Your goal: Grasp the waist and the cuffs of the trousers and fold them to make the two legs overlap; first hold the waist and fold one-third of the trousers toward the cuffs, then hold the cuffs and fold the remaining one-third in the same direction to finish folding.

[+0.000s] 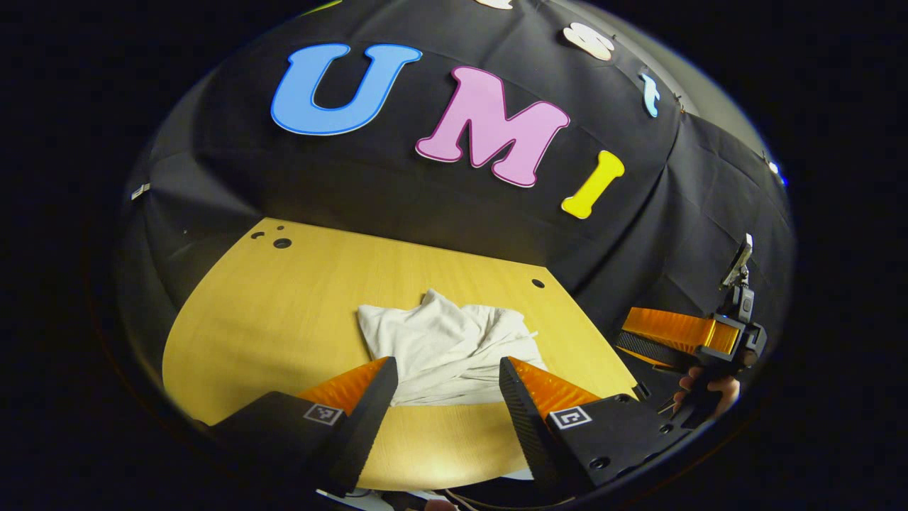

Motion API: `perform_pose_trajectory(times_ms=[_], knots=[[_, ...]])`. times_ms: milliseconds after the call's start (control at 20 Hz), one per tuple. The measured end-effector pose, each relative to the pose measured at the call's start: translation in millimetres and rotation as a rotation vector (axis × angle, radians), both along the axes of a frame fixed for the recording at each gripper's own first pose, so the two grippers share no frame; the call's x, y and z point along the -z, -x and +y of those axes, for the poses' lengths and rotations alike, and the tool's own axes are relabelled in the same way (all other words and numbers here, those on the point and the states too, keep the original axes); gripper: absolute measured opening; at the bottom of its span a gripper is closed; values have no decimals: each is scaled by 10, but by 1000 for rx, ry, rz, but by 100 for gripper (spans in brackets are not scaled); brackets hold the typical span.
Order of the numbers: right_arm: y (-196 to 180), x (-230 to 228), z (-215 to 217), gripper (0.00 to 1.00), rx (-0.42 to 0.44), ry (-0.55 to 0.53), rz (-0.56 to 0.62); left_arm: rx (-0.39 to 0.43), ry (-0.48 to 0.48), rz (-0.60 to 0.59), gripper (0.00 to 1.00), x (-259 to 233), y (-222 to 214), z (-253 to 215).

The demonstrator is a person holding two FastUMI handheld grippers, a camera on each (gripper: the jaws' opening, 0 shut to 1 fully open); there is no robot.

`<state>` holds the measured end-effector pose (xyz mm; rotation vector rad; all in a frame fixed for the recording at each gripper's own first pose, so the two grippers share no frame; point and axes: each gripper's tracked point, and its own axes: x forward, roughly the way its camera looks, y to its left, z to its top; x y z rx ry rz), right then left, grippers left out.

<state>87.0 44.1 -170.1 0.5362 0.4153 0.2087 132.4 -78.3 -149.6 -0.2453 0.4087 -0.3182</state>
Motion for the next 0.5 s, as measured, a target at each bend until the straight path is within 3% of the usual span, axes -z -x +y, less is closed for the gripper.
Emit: perform_pose_trajectory(times_ms=[500], knots=[[-236, 29, 190, 97, -69, 6, 45, -140, 15, 52, 90, 149, 188, 314]])
